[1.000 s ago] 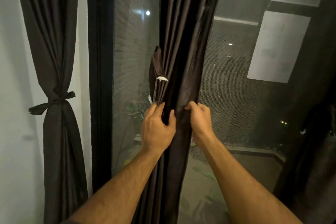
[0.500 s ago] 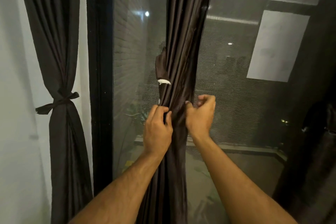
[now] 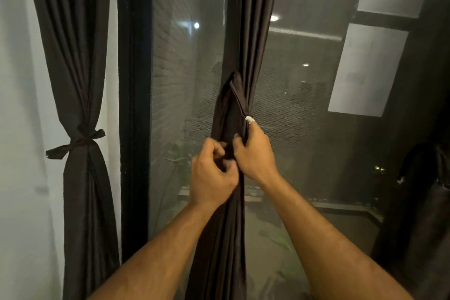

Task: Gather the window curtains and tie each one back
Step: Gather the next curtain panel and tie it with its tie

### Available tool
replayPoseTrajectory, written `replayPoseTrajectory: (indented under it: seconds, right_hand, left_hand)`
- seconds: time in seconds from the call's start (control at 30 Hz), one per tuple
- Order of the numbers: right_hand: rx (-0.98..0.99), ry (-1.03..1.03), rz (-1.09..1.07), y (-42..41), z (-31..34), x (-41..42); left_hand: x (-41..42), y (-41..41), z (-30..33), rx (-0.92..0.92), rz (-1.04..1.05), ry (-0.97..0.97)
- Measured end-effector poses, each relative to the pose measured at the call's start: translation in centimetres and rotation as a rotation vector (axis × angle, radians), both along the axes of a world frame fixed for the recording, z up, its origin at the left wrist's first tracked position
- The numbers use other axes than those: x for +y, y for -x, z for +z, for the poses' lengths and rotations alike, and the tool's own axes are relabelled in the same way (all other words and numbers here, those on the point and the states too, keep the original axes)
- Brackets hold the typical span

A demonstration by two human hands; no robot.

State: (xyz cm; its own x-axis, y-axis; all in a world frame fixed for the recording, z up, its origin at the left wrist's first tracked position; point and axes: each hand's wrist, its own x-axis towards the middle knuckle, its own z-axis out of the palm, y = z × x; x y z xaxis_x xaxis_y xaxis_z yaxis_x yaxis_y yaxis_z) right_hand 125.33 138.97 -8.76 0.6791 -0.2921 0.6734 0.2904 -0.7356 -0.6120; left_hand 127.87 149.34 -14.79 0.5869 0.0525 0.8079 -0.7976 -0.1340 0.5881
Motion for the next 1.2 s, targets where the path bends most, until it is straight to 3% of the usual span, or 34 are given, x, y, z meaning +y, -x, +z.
replayPoseTrajectory:
  seconds: [0.23, 0.53, 0.67, 0.8, 0.93, 1.07, 1.2]
  right_hand:
    - [-0.088, -0.021, 0.117, 0.4, 0.7, -0.2]
    - [-0.068, -0.013, 0.202, 0.7, 2.6, -0.6]
    - [-0.021, 0.078, 0.132, 0.2, 2.5, -0.4]
    - [-0.089, 0.314, 0.048, -0.1, 2.7, -0.1]
    - [-0.083, 0.338, 0.018, -0.5, 2.7, 0.2]
    - [-0.136, 0.229, 0.194, -0.7, 2.9, 0.3]
    - [-0.099, 0.022, 0.441, 0.4, 3.6, 0.1]
  left_hand:
    - [0.3, -1.4, 7.3, 0.061, -0.103, 0.122]
    - [2.0, -4.3, 12.8, 0.307, -0.074, 0.187]
    - [2.5, -3.4, 13.6, 0.364, -0.274, 0.273]
    - [2.2, -2.0, 14.2, 0.360, -0.496, 0.279]
    - [1.4, -1.1, 14.6, 0.281, -0.368, 0.020]
    - [0.2, -0.6, 14.9, 0.220, -0.166, -0.135]
    - [-0.2, -0.7, 15.2, 0.191, -0.063, -0.082]
